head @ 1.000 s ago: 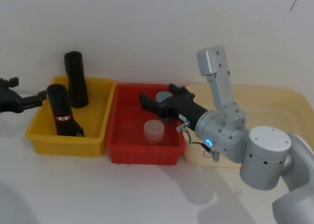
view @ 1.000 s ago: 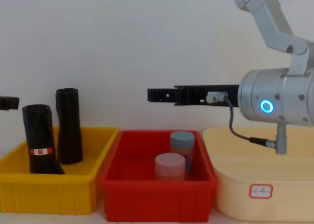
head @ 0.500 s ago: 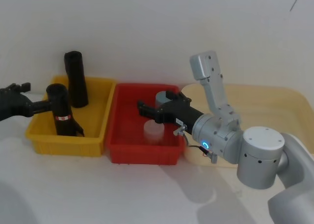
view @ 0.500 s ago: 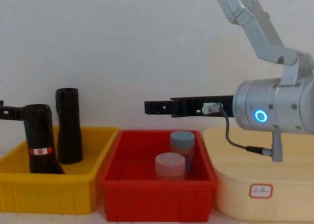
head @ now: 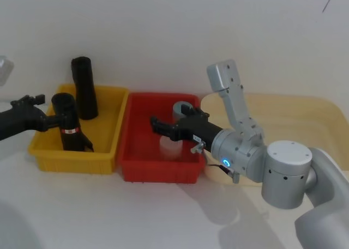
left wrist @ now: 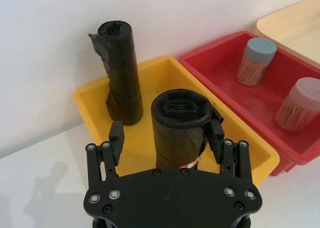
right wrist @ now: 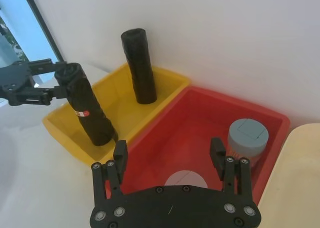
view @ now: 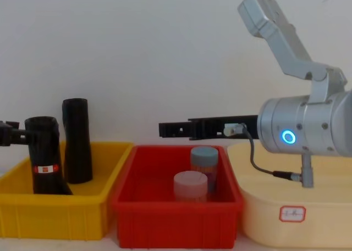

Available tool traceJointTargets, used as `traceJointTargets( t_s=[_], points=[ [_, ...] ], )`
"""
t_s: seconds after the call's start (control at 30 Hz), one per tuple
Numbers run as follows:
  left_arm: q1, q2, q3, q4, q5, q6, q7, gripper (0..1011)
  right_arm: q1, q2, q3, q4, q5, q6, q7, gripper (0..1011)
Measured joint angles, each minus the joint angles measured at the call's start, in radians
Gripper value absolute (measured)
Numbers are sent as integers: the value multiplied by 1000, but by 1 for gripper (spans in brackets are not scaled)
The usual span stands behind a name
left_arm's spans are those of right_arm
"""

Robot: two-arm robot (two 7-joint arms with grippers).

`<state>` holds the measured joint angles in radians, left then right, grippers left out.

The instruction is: Pick up the garbage bag with the one hand and transfer it to the other hand.

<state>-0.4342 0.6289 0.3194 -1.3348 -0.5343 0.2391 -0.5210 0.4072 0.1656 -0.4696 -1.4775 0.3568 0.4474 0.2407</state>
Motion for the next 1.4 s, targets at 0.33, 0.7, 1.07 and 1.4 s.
traceJointTargets(
  t_s=[0.33,0.7,1.07,1.4],
  points=[
    [-57,-47,40,90,23,-24,-22,1001,9,-2,5,28,7,5,13,1000],
    [-104,-86,79,156,34,-34,-54,1001,18,0,8,52,21,9,24,999],
    [-122,-98,98,181,35,-35,-65,1002,23,3,1,72,36,15,35,1000],
    [-123,-101,102,184,34,-34,-62,1002,32,5,-15,95,36,18,39,999]
  ],
)
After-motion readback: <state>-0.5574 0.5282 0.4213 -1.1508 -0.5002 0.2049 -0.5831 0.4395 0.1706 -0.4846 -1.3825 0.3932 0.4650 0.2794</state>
